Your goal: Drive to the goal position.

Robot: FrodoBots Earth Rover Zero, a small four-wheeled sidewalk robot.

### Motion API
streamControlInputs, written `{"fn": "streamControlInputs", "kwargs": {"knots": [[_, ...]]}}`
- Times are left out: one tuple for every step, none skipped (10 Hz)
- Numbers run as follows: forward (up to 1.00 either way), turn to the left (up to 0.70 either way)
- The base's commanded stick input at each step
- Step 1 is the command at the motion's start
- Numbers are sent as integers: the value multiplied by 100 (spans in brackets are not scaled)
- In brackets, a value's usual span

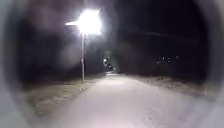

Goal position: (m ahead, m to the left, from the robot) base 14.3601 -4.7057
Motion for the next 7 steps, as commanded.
{"fn": "streamControlInputs", "kwargs": {"knots": [[70, 0], [70, 0], [70, 0], [70, 0], [70, 0], [70, 0], [70, 0]]}}
